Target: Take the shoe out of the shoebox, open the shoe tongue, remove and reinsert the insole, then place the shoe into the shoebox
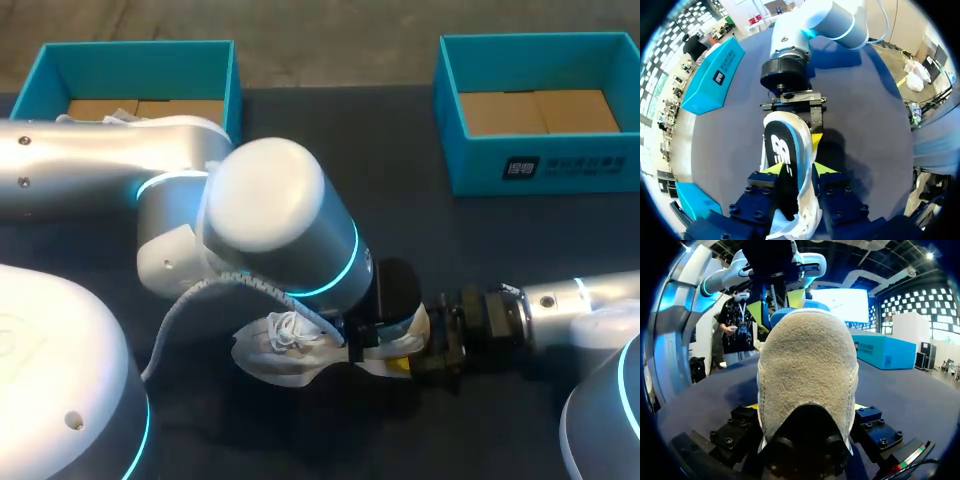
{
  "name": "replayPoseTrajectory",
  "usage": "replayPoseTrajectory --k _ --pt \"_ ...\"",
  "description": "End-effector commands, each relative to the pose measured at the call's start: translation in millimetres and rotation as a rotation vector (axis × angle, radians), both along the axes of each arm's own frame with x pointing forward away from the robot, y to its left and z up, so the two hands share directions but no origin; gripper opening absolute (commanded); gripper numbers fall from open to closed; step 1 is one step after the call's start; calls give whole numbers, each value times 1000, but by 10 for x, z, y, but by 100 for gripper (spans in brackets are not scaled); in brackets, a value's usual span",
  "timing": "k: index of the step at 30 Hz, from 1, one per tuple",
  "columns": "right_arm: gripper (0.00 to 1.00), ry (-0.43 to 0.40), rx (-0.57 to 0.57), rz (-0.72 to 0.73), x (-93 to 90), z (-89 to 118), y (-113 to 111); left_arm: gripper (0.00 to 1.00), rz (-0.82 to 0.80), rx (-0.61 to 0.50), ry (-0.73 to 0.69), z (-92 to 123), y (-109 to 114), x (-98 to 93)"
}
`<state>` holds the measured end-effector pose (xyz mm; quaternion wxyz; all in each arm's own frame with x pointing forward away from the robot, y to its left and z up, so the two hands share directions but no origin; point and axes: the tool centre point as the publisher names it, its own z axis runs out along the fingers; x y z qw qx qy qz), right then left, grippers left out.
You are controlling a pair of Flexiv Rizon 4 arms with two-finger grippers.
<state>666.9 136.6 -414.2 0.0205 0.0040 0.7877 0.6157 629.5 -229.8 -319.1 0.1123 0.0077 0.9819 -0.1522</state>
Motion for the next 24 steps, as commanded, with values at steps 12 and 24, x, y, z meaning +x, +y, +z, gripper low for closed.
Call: replayPoseTrajectory --k 12,24 --pt "0 1 -6 -1 -11 11 8 0 31 8 -48 13 -92 -10" --pt "0 1 -6 -1 -11 11 8 0 27 12 -105 268 -135 -202"
